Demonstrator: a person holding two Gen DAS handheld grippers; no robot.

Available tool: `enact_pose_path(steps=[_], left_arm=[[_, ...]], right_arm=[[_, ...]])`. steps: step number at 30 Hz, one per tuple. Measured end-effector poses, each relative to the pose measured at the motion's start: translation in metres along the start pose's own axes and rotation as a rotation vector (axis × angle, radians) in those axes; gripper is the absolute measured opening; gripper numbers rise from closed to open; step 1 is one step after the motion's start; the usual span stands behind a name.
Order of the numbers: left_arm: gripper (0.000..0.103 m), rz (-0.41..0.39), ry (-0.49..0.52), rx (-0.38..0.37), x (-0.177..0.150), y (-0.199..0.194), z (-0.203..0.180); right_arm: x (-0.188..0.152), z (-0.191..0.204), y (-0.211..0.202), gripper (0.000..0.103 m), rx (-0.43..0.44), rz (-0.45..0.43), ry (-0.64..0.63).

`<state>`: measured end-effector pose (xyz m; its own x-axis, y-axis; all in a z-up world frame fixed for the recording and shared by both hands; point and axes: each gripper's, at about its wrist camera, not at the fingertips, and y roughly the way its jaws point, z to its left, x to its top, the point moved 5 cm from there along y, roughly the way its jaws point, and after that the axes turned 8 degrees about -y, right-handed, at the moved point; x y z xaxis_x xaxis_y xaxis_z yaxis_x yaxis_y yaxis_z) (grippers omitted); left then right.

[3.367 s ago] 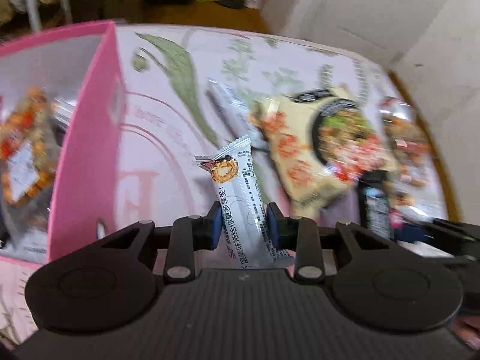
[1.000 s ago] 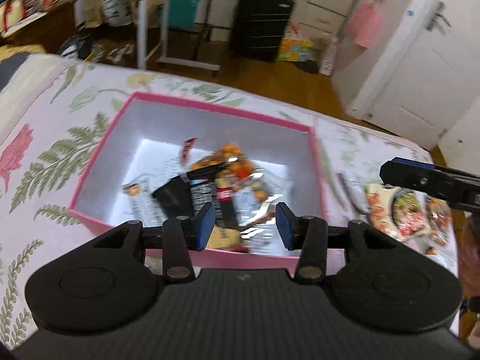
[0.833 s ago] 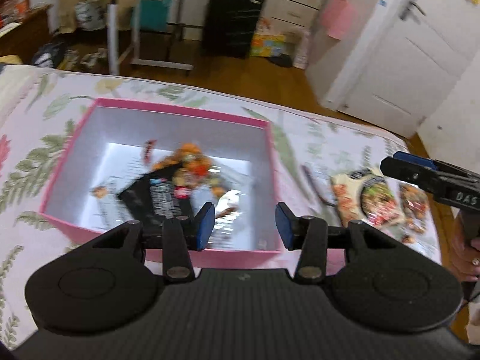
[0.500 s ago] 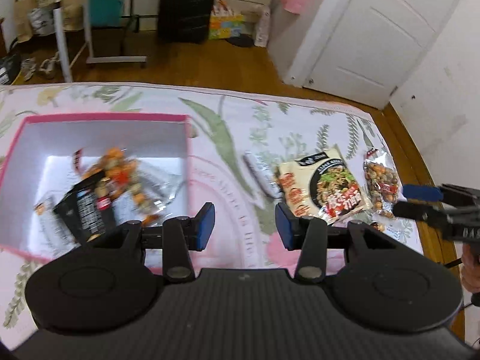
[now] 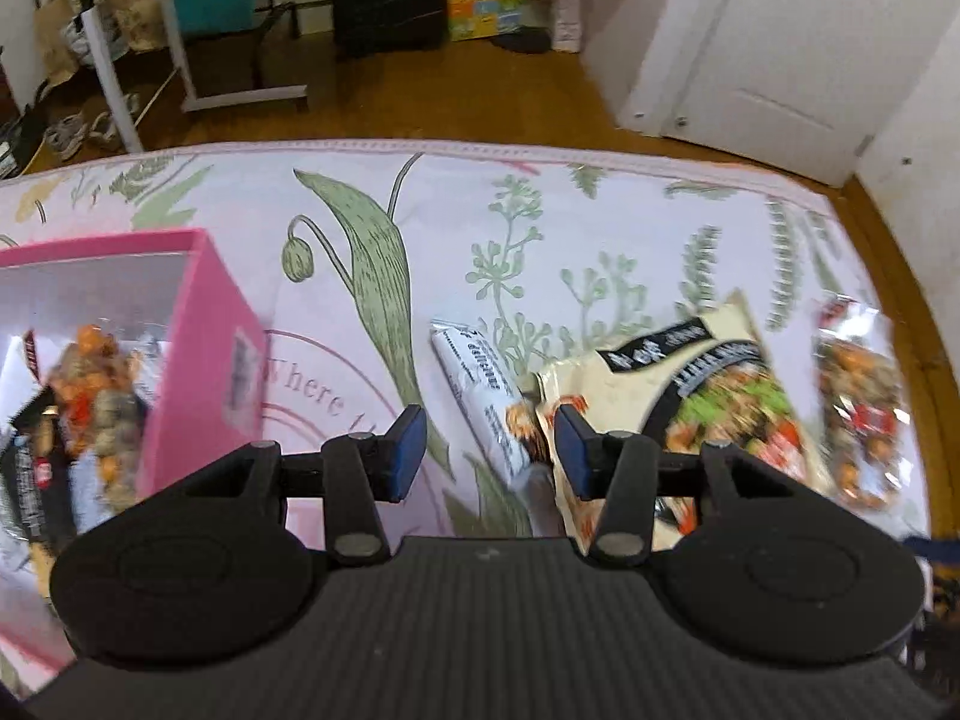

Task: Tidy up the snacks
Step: 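Move both tools back toward the remaining white bars, then grasp a white snack bar with the left tool while the right tool grasps another white bar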

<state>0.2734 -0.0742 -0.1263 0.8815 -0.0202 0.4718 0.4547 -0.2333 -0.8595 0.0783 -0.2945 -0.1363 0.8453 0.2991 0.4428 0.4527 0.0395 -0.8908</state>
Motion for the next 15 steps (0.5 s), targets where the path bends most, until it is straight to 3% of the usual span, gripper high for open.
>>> enact_pose_path(steps=[6,9,13,15], left_arm=[[0.046,-0.025,0.015,0.139,0.0,0.053,-0.011],[0.054,-0.053,0.016,0.165,-0.003,0.062,-0.011],[0.054,-0.068,0.024,0.177,-0.006,0.062,-0.013],[0.054,-0.053,-0.008,0.166,-0.007,0.063,-0.009]], right_arm=[[-0.016,-0.001,0.026,0.052,-0.012,0.043,-0.164],[-0.017,-0.001,0.036,0.053,-0.014,0.048,-0.18],[-0.015,0.002,0.041,0.052,-0.015,0.009,-0.15],[-0.013,0.007,0.042,0.037,-0.028,0.001,-0.129]])
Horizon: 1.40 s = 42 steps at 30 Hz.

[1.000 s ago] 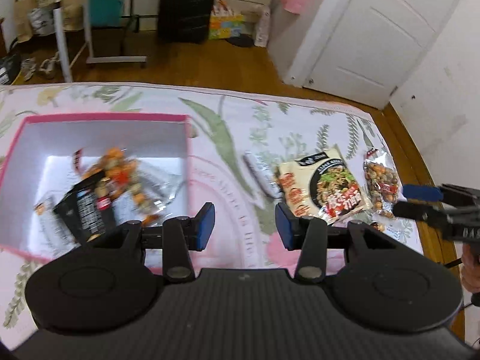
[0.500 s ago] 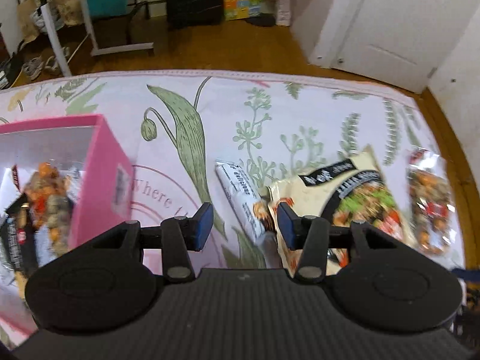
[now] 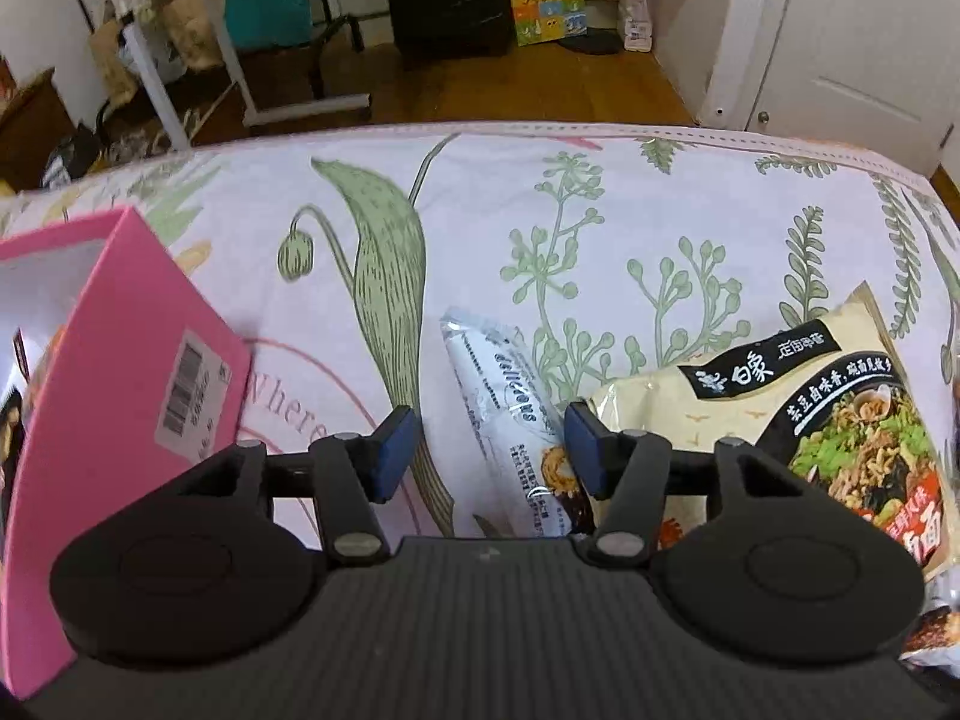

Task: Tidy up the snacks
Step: 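Grasp a white snack bar with the left tool while the right tool grasps another white bar, then carry both white bars into the pink box while both tools open to release them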

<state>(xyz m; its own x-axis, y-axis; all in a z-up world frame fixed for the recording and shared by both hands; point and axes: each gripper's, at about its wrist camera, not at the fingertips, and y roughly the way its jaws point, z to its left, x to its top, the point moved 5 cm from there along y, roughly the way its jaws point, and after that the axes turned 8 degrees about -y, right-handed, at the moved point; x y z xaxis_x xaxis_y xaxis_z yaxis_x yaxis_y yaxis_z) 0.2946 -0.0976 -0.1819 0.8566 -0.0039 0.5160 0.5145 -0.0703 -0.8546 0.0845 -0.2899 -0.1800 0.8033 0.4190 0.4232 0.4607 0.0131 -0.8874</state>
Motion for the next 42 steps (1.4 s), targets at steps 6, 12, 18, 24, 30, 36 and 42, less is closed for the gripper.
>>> enact_pose_path(steps=[6,12,18,24,30,36,42], left_arm=[[0.048,0.051,-0.107,-0.051,0.001,0.007,0.01],[0.025,0.056,-0.102,-0.075,-0.006,-0.007,0.008],[0.025,0.061,-0.089,-0.102,-0.027,-0.031,0.023],[0.025,0.126,-0.072,-0.145,-0.047,-0.055,0.043],[0.025,0.16,-0.042,-0.167,-0.061,-0.08,0.062],[0.025,0.185,0.002,-0.203,-0.069,-0.113,0.079],[0.025,0.126,0.066,-0.271,-0.069,-0.178,0.088]], right_arm=[[0.009,0.009,-0.005,0.03,-0.029,-0.007,0.157],[0.015,0.009,-0.023,0.03,0.042,-0.058,0.358],[0.022,0.015,-0.034,0.03,0.153,-0.092,0.514],[0.039,0.034,-0.044,0.03,0.211,-0.102,0.529],[0.056,0.058,-0.046,0.03,0.25,-0.067,0.486],[0.069,0.085,-0.051,0.03,0.315,-0.04,0.437],[0.091,0.107,-0.092,0.031,0.356,-0.094,0.352]])
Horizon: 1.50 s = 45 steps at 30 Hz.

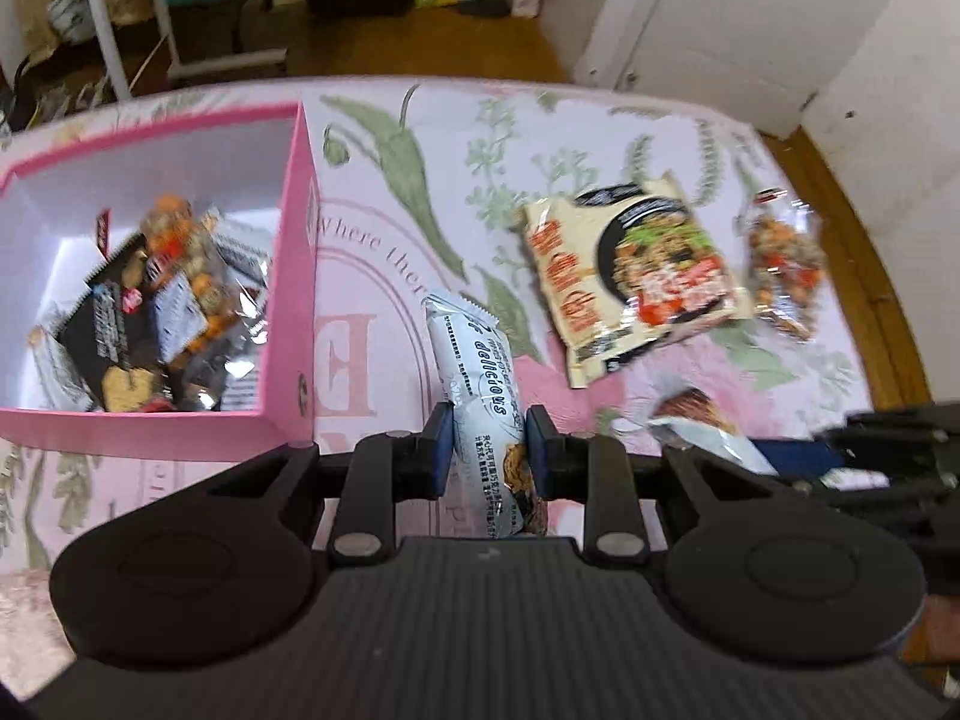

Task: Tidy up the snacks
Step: 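Carry both white bars into the pink box while both tools open to release them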

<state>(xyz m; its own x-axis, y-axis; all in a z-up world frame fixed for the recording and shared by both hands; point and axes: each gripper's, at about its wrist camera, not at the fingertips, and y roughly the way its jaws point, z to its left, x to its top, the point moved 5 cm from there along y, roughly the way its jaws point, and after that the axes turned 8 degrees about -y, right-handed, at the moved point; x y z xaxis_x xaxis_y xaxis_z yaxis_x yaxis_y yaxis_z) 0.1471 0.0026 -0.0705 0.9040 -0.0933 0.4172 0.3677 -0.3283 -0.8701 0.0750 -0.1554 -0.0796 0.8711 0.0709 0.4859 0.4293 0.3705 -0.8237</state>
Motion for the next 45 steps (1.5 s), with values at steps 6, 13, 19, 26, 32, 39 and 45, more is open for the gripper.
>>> enact_pose_path(steps=[6,13,19,26,32,39,45], left_arm=[[0.025,-0.016,0.001,0.004,0.003,-0.037,0.016],[0.025,-0.074,-0.018,0.075,0.009,-0.062,0.06],[0.025,-0.165,-0.098,0.156,0.022,-0.074,0.112],[0.025,-0.227,-0.185,0.268,0.047,-0.065,0.169],[0.025,-0.202,-0.214,0.36,0.066,-0.032,0.215],[0.029,-0.114,-0.243,0.375,0.062,0.007,0.236],[0.043,-0.129,-0.238,0.34,0.051,-0.007,0.225]], right_arm=[[0.017,0.036,-0.019,0.031,0.016,-0.026,-0.099],[0.04,0.087,-0.007,0.031,0.084,-0.071,-0.193],[0.074,0.108,0.018,0.031,0.137,-0.132,-0.198],[0.118,0.13,0.072,0.031,0.191,-0.143,-0.22],[0.142,0.151,0.129,0.031,0.184,-0.09,-0.279],[0.15,0.157,0.166,0.035,0.146,-0.06,-0.282],[0.145,0.142,0.142,0.041,0.203,-0.104,-0.195]])
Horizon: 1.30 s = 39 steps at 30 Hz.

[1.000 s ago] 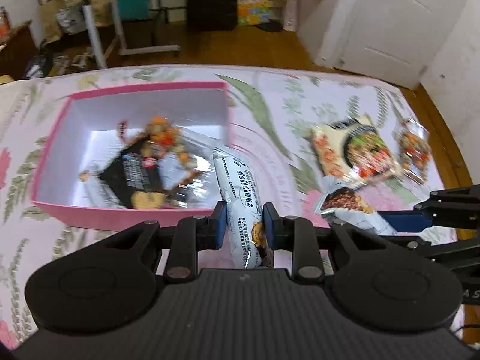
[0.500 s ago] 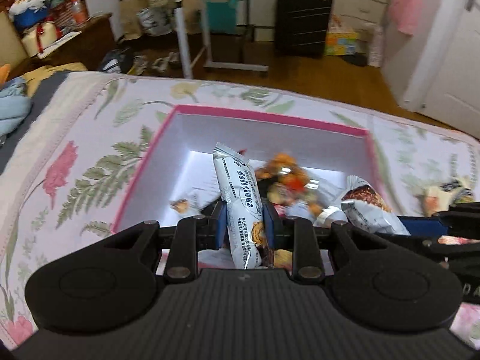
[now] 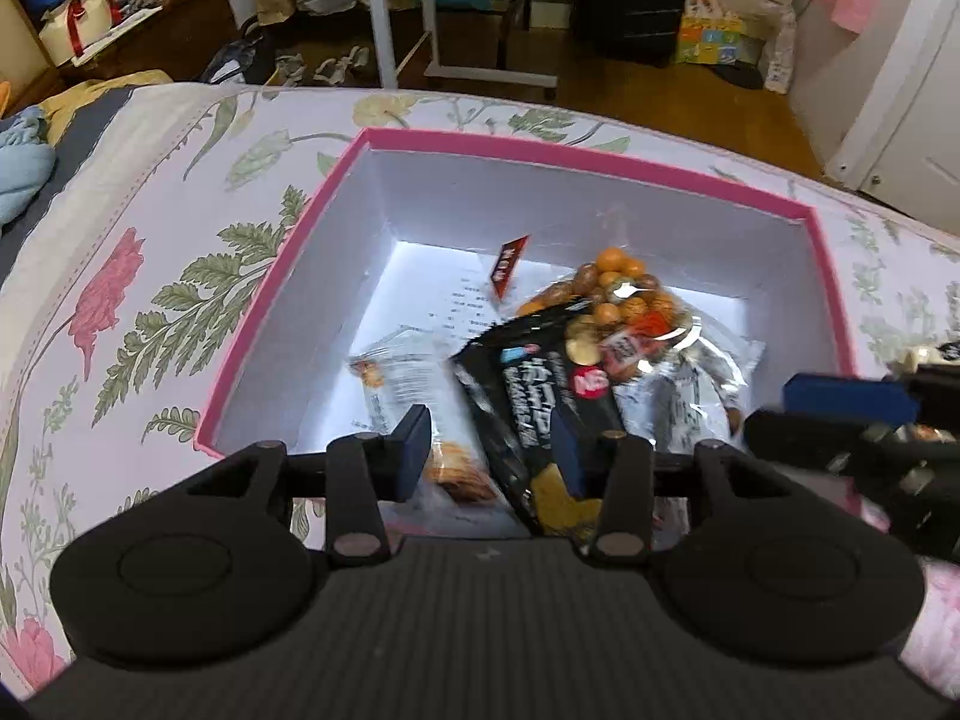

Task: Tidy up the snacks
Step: 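Carry both white bars into the pink box while both tools open to release them, then move both tools toward the cream noodle pack on the bed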

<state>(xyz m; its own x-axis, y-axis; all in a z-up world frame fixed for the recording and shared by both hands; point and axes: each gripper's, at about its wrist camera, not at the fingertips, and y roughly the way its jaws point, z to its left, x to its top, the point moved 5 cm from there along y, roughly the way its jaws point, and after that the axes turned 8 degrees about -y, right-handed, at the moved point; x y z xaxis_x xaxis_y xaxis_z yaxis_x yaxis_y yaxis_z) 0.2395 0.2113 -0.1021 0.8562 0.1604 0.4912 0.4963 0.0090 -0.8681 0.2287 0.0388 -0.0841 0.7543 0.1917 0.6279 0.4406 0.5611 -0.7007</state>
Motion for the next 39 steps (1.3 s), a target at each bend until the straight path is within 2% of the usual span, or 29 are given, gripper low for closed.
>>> enact_pose_path(steps=[4,7,11,14,20,24,29,33,39], left_arm=[[0.045,-0.021,0.014,-0.039,-0.003,-0.028,-0.008],[0.05,-0.027,0.031,-0.079,-0.005,-0.048,-0.018],[0.055,-0.012,0.096,-0.146,-0.009,-0.071,-0.044],[0.055,0.006,0.156,-0.188,-0.012,-0.082,-0.067],[0.06,0.012,0.251,-0.242,-0.025,-0.093,-0.116],[0.065,0.005,0.266,-0.308,-0.026,-0.09,-0.159],[0.071,-0.029,0.298,-0.352,-0.03,-0.08,-0.215],[0.071,0.032,0.285,-0.39,-0.037,-0.055,-0.252],[0.071,0.135,0.203,-0.41,-0.045,0.005,-0.293]], right_arm=[[-0.001,-0.009,-0.046,0.044,-0.003,-0.077,0.049],[-0.005,-0.017,-0.075,0.046,-0.042,-0.092,0.077],[-0.014,-0.027,-0.107,0.051,-0.113,-0.085,0.071],[-0.025,-0.038,-0.119,0.051,-0.165,-0.003,0.022],[-0.052,-0.088,-0.168,0.051,-0.289,0.031,-0.008],[-0.072,-0.127,-0.197,0.054,-0.337,0.007,0.075],[-0.095,-0.16,-0.208,0.06,-0.381,0.01,0.128],[-0.104,-0.181,-0.213,0.07,-0.422,-0.019,0.099],[-0.109,-0.217,-0.19,0.079,-0.394,0.019,0.036]])
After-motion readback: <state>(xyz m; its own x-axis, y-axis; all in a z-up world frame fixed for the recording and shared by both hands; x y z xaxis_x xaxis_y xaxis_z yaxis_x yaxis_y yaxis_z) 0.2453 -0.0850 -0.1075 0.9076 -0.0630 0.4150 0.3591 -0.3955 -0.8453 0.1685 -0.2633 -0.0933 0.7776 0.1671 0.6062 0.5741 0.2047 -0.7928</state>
